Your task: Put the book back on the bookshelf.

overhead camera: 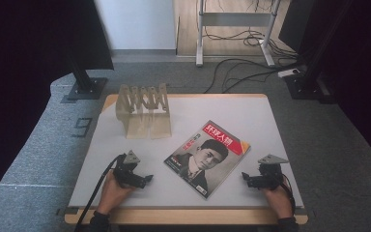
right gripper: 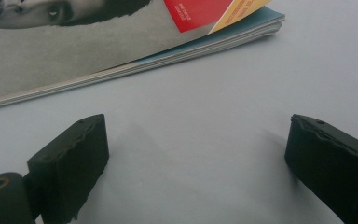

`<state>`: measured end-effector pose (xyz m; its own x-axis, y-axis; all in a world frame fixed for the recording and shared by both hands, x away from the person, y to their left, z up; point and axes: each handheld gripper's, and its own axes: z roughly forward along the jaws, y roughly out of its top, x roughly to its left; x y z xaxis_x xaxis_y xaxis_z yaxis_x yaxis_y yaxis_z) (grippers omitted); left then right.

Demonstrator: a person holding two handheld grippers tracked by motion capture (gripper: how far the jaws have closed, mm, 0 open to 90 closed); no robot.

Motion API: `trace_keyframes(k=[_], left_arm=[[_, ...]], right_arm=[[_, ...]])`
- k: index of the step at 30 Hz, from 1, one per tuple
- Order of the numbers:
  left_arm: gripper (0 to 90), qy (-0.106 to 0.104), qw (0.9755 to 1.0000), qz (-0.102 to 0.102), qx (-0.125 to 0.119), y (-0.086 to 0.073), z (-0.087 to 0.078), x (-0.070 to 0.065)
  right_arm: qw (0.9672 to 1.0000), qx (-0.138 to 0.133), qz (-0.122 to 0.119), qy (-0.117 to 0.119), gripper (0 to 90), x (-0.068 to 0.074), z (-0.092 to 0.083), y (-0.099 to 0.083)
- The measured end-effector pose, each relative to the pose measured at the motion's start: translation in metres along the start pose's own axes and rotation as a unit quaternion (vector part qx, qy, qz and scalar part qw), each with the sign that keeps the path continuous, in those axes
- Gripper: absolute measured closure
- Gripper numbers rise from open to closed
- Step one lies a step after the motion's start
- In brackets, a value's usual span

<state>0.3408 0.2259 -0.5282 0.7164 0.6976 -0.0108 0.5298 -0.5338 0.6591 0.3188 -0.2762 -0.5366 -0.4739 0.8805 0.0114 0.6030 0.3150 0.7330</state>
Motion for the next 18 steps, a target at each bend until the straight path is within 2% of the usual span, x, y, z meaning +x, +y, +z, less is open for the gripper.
trace_keyframes(k=[18], left_arm=[[0.0, 0.0, 1.0, -0.003, 0.0, -0.0003, -0.0002, 0.0]], right_arm=[[1.0, 0.001, 0.0, 0.0, 5.7, 0.0001, -0.0001, 0.0002]])
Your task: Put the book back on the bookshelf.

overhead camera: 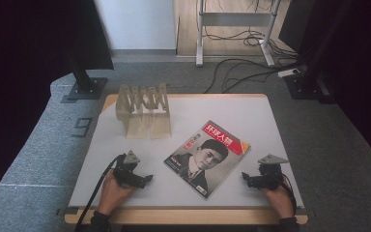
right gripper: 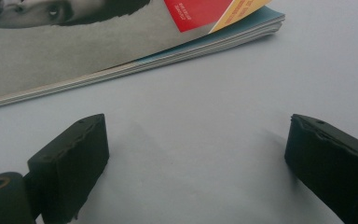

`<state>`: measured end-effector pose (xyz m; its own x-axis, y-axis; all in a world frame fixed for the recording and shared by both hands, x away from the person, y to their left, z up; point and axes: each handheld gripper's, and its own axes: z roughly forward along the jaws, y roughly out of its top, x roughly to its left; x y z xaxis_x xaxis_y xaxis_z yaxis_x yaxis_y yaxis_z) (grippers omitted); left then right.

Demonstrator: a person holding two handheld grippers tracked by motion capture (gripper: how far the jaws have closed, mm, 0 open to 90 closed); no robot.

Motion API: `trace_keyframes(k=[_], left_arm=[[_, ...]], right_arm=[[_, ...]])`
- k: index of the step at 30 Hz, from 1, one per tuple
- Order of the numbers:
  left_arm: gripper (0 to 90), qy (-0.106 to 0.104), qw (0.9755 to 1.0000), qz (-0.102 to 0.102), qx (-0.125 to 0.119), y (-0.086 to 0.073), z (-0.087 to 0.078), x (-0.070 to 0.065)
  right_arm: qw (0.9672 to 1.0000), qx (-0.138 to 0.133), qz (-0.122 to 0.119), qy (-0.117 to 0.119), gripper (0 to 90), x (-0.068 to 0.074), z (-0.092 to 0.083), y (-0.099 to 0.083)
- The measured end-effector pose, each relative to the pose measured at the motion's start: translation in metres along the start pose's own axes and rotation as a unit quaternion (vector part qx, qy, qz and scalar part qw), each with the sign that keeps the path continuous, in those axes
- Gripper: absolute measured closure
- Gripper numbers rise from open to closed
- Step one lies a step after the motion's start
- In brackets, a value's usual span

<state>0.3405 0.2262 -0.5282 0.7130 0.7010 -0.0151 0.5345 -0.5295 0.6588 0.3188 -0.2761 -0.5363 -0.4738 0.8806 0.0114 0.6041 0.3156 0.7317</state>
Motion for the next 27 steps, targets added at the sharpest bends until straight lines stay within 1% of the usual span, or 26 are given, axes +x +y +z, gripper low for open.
trace_keyframes(k=[9, 11, 12, 13, 16, 17, 18, 21, 24, 26, 27], left_arm=[[0.0, -0.002, 1.0, 0.001, 0.001, 0.001, 0.0, 0.0], [0.0, -0.005, 1.0, 0.005, 0.002, 0.002, 0.0, 0.0], [0.0, -0.012, 0.9999, 0.004, 0.001, 0.003, 0.0, -0.001], [0.0, -0.018, 0.9998, 0.005, 0.0, 0.006, 0.0, -0.002], [0.0, -0.025, 0.9996, 0.012, -0.003, 0.012, 0.0, -0.004], [0.0, -0.029, 0.9995, 0.015, -0.004, 0.016, 0.0, -0.006], [0.0, -0.029, 0.9995, 0.015, -0.004, 0.016, 0.0, -0.006], [0.0, -0.031, 0.9993, 0.018, -0.008, 0.024, 0.001, -0.007], [0.0, -0.035, 0.999, 0.027, -0.009, 0.033, 0.005, -0.008], [0.0, -0.04, 0.9988, 0.028, -0.009, 0.038, 0.008, -0.008], [0.0, -0.038, 0.9986, 0.036, -0.006, 0.044, 0.011, -0.009]], right_arm=[[1.0, 0.002, 0.0, 0.001, 5.3, 0.0, 0.0, 0.001], [1.0, 0.004, -0.001, 0.003, 4.3, 0.0, 0.0, 0.001], [1.0, 0.005, -0.002, 0.004, 4.2, 0.0, 0.0, 0.001], [1.0, 0.007, -0.003, 0.004, 4.3, 0.0, 0.0, 0.002], [0.9999, 0.01, -0.006, 0.008, 4.2, 0.0, 0.0, 0.004], [0.9999, 0.008, -0.008, 0.011, 4.3, 0.0, 0.0, 0.006], [0.9999, 0.008, -0.008, 0.011, 4.3, 0.0, 0.0, 0.006], [0.9998, 0.001, -0.008, 0.015, 4.9, -0.001, -0.001, 0.011], [0.9999, -0.003, -0.009, 0.014, 6.0, -0.001, -0.001, 0.013], [0.9998, -0.004, -0.01, 0.015, 6.7, -0.002, 0.0, 0.016], [0.9998, -0.005, -0.009, 0.016, 7.9, -0.002, 0.001, 0.019]])
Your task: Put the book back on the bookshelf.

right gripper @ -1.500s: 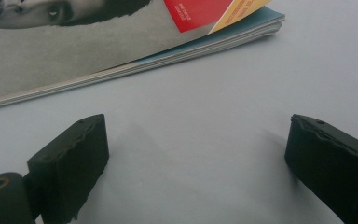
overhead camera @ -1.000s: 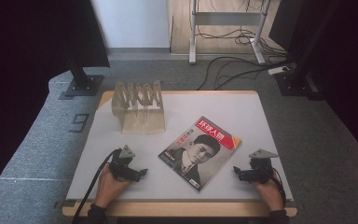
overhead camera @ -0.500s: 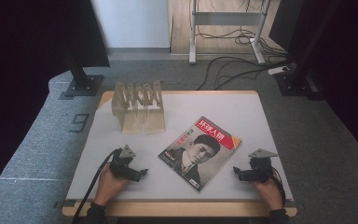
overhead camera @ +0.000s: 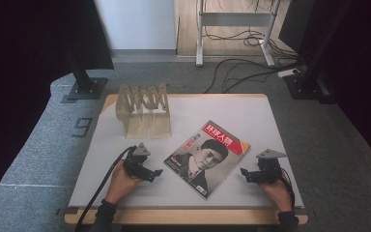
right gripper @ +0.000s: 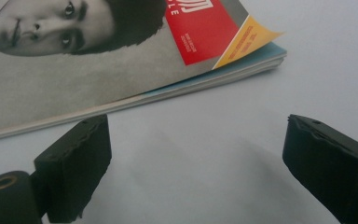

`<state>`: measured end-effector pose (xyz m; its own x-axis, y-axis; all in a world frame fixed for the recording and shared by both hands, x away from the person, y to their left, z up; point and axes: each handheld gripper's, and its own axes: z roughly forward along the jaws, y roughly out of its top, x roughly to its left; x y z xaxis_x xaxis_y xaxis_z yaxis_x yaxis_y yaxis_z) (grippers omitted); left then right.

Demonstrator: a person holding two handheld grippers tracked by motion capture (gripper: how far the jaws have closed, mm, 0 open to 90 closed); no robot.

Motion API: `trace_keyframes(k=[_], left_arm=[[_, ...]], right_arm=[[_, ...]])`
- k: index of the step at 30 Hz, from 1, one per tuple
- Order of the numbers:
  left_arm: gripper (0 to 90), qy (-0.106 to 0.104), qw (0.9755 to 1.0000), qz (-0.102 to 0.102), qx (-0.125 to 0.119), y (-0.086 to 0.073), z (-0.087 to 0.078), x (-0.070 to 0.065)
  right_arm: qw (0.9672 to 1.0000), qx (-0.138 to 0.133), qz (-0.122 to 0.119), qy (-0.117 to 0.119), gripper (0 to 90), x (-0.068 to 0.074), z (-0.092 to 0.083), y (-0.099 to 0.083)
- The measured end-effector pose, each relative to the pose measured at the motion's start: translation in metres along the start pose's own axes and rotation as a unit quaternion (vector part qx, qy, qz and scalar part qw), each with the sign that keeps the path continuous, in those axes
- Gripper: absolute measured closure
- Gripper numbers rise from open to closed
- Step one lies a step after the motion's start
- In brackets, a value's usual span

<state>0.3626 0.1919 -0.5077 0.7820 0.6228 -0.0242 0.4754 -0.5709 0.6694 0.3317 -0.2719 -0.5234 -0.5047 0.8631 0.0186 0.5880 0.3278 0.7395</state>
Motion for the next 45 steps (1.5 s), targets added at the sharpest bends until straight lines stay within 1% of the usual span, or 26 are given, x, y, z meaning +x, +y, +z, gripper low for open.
trace_keyframes(k=[2, 3, 5, 9, 12, 13, 14, 15, 16, 18, 19, 21, 23, 25, 26, 27, 29, 33, 37, 38, 39, 40, 43, 44, 45], left_arm=[[0.0, 0.0, 1.0, 0.002, 0.002, 0.003, 0.002, 0.0], [0.0, -0.003, 1.0, 0.008, 0.004, 0.007, 0.004, -0.001], [0.0, -0.003, 0.9998, 0.015, 0.009, 0.012, 0.007, -0.001], [0.0, -0.012, 0.999, 0.037, 0.021, 0.022, 0.016, -0.003], [0.9, -0.016, 0.9983, 0.049, 0.026, 0.027, 0.023, -0.005], [0.9, -0.019, 0.9983, 0.05, 0.024, 0.029, 0.026, -0.006], [2.0, -0.025, 0.998, 0.053, 0.025, 0.03, 0.028, -0.006], [2.0, -0.031, 0.9978, 0.052, 0.027, 0.031, 0.03, -0.006], [1.9, -0.033, 0.9973, 0.057, 0.032, 0.033, 0.033, -0.007], [1.9, -0.041, 0.9968, 0.06, 0.032, 0.035, 0.037, -0.008], [2.2, -0.049, 0.9965, 0.059, 0.033, 0.037, 0.039, -0.01], [2.2, -0.058, 0.9961, 0.058, 0.034, 0.038, 0.043, -0.011], [2.1, -0.067, 0.995, 0.062, 0.042, 0.039, 0.05, -0.012], [2.0, -0.074, 0.9942, 0.065, 0.044, 0.039, 0.054, -0.015], [0.0, -0.074, 0.994, 0.068, 0.043, 0.039, 0.055, -0.017], [0.4, -0.075, 0.9936, 0.072, 0.043, 0.039, 0.055, -0.02], [1.5, -0.085, 0.9928, 0.073, 0.041, 0.039, 0.054, -0.024], [0.2, -0.072, 0.9926, 0.084, 0.051, 0.038, 0.053, -0.033], [0.0, -0.071, 0.9921, 0.087, 0.057, 0.036, 0.051, -0.042], [0.0, -0.073, 0.9916, 0.09, 0.058, 0.035, 0.05, -0.044], [0.0, -0.078, 0.9914, 0.088, 0.056, 0.032, 0.048, -0.047], [0.0, -0.078, 0.9914, 0.088, 0.056, 0.032, 0.048, -0.047], [0.0, -0.096, 0.991, 0.08, 0.049, 0.027, 0.043, -0.051], [0.0, -0.108, 0.9903, 0.075, 0.045, 0.024, 0.04, -0.055], [0.0, -0.108, 0.9903, 0.075, 0.045, 0.024, 0.04, -0.055]], right_arm=[[1.0, 0.0, -0.002, 0.0, 8.5, -0.001, 0.001, 0.001], [1.0, -0.001, -0.001, 0.002, 8.8, -0.001, 0.002, 0.003], [1.0, 0.0, -0.001, 0.004, 8.8, -0.001, 0.004, 0.006], [1.0, -0.003, -0.005, 0.007, 8.7, -0.002, 0.01, 0.012], [0.9999, -0.006, -0.008, 0.011, 7.8, 0.0, 0.016, 0.019], [0.9999, -0.006, -0.008, 0.011, 7.8, 0.0, 0.016, 0.019], [0.9999, -0.005, -0.009, 0.013, 6.9, 0.0, 0.02, 0.023], [0.9999, -0.005, -0.009, 0.013, 6.9, 0.0, 0.02, 0.023], [0.9999, -0.004, -0.009, 0.014, 6.6, 0.0, 0.022, 0.024], [0.9999, -0.003, -0.01, 0.013, 6.1, 0.0, 0.026, 0.027], [0.9999, -0.003, -0.008, 0.013, 6.1, -0.001, 0.028, 0.028], [0.9999, -0.004, -0.004, 0.013, 6.1, -0.002, 0.031, 0.03], [0.9999, -0.001, -0.001, 0.015, 6.6, -0.002, 0.036, 0.03], [0.9999, -0.002, -0.001, 0.016, 7.2, -0.002, 0.037, 0.03], [0.9997, -0.001, 0.001, 0.024, 8.4, -0.002, 0.04, 0.03], [0.9996, 0.0, 0.0, 0.027, 7.9, -0.002, 0.041, 0.03], [0.9997, 0.002, 0.0, 0.026, 6.9, -0.001, 0.043, 0.03], [0.9997, 0.002, -0.005, 0.023, 6.0, -0.001, 0.048, 0.031], [0.9997, 0.002, -0.008, 0.024, 5.6, -0.001, 0.051, 0.033], [0.9996, 0.002, -0.011, 0.025, 5.7, -0.002, 0.052, 0.034], [0.9996, 0.003, -0.013, 0.025, 5.4, -0.002, 0.054, 0.036], [0.9996, 0.003, -0.013, 0.025, 5.4, -0.002, 0.054, 0.036], [0.9995, 0.005, -0.015, 0.027, 5.1, -0.003, 0.058, 0.04], [0.9994, 0.006, -0.016, 0.029, 4.6, -0.004, 0.061, 0.042], [0.9994, 0.006, -0.016, 0.029, 4.6, -0.004, 0.061, 0.042]])
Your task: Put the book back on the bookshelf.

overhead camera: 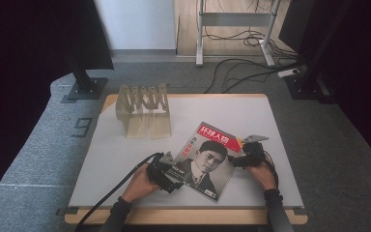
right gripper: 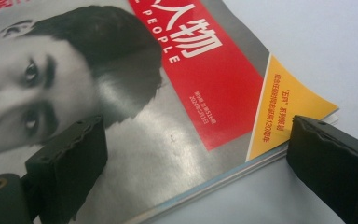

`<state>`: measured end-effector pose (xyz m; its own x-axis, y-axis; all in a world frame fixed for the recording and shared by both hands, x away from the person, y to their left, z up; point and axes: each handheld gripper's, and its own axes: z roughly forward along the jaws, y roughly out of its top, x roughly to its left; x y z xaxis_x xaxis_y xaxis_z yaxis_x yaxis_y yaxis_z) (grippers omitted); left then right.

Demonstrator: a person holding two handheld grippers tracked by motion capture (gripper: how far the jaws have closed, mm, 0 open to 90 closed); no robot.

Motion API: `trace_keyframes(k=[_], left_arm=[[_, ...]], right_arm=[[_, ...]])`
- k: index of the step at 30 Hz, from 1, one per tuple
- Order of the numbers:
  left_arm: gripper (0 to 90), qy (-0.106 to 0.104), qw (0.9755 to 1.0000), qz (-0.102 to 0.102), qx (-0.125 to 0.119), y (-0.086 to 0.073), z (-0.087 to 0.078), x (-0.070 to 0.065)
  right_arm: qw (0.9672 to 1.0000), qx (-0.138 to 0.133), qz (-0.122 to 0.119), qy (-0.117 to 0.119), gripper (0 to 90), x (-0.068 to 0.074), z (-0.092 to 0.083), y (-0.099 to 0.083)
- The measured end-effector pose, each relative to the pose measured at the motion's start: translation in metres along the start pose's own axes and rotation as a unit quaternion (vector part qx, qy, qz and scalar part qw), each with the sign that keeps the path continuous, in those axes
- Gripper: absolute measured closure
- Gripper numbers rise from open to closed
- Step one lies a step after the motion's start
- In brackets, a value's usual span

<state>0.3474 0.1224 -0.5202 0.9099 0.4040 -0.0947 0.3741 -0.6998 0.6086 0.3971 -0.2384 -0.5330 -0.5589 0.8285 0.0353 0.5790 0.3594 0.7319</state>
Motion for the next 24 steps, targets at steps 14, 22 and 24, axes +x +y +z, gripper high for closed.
trace_keyframes(k=[14, 22, 24], left_arm=[[0.0, 0.033, 0.9991, -0.016, -0.019, -0.011, -0.005, -0.012], [0.0, 0.082, 0.9957, -0.032, -0.028, -0.02, -0.005, -0.003], [0.0, 0.083, 0.9956, -0.032, -0.03, -0.02, -0.005, -0.004]], right_arm=[[0.9998, 0.006, -0.016, 0.008, 8.1, -0.004, 0.009, 0.015], [1.0, -0.004, -0.007, -0.002, 8.1, -0.016, -0.004, 0.02], [1.0, -0.001, -0.005, -0.005, 8.7, -0.021, -0.005, 0.021]])
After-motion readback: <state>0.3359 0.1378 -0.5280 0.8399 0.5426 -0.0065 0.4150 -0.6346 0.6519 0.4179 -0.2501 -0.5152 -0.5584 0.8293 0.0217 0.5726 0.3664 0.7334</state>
